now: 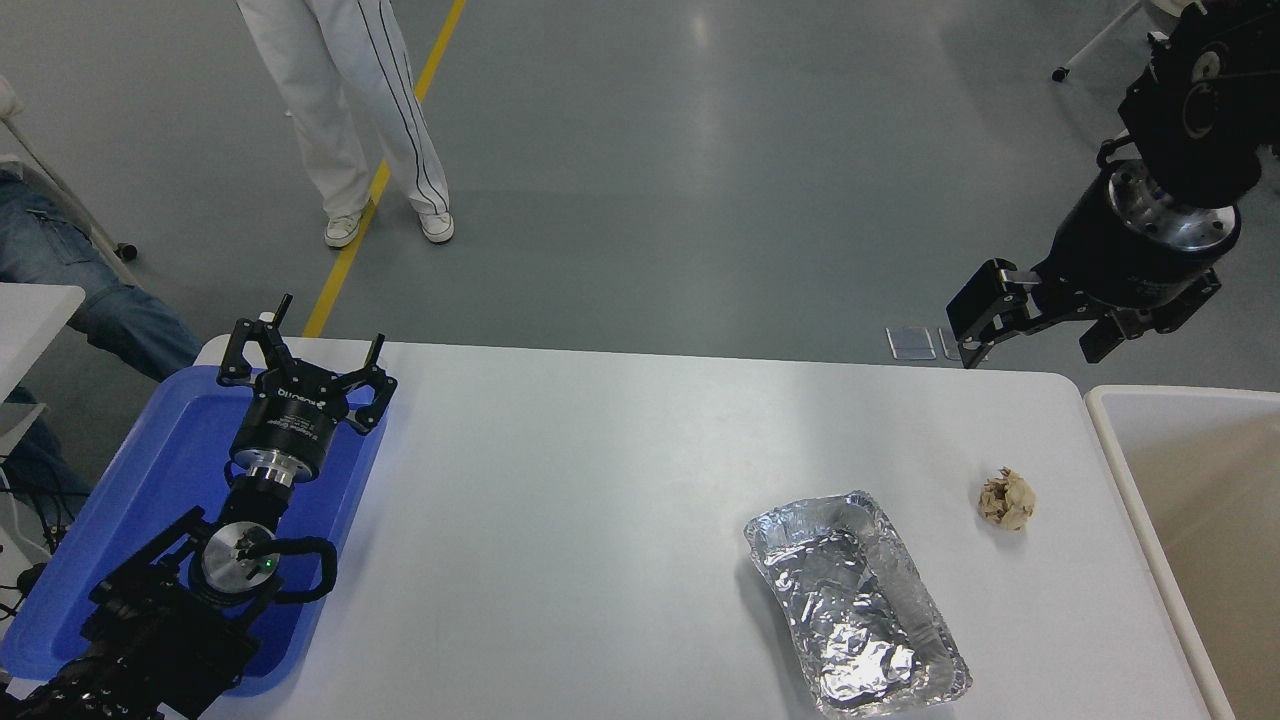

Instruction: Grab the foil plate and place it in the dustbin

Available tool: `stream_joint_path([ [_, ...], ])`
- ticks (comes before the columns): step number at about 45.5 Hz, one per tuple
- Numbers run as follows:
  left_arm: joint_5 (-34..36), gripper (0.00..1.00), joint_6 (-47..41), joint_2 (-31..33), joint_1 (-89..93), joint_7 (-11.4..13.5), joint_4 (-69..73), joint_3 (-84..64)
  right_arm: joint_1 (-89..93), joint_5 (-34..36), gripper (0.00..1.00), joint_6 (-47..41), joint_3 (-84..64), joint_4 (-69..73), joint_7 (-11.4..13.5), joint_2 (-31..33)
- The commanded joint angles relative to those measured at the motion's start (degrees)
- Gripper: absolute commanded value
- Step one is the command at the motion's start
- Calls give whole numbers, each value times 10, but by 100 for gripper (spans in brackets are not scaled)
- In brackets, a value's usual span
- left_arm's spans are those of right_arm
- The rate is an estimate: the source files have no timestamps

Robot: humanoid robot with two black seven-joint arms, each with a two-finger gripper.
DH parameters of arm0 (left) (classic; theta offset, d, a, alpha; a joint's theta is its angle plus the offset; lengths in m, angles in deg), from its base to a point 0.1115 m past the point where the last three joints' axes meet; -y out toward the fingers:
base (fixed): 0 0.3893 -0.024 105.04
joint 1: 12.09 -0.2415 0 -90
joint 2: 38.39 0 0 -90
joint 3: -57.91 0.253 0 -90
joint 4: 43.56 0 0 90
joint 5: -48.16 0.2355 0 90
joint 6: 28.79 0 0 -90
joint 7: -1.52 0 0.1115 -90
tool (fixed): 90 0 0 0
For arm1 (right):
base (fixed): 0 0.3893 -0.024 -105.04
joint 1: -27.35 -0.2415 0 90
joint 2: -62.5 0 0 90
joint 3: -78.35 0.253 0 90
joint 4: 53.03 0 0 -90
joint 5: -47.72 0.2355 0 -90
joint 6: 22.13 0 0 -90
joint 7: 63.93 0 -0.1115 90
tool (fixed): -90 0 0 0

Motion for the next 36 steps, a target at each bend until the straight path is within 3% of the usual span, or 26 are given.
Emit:
stream_joint_path([
  [1, 3, 100, 0, 0, 1, 0, 0, 3, 4, 0, 100, 0, 1, 0, 0, 0],
  [36, 0, 100, 0, 0, 1, 0, 0, 1, -2, 0, 100, 0, 12, 0, 0, 3],
])
